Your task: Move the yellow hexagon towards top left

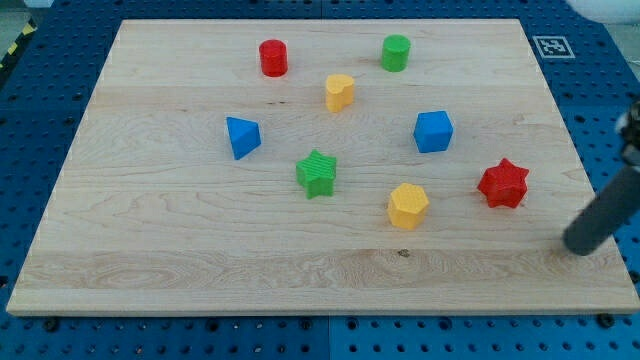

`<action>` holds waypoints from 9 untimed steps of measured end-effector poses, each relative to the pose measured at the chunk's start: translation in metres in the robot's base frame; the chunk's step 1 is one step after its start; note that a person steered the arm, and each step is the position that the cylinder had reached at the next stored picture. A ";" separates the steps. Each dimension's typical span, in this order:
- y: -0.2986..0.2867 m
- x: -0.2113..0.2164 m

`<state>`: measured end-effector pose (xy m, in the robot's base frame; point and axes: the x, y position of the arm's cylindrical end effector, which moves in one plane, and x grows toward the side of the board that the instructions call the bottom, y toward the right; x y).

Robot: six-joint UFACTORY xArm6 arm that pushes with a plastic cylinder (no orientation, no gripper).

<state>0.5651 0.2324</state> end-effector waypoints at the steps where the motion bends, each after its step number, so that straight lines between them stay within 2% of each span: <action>1: -0.069 0.000; 2: -0.074 0.000; 3: -0.124 0.000; 4: -0.125 0.000; 6: -0.152 -0.032; 9: -0.164 -0.054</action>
<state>0.5110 0.0681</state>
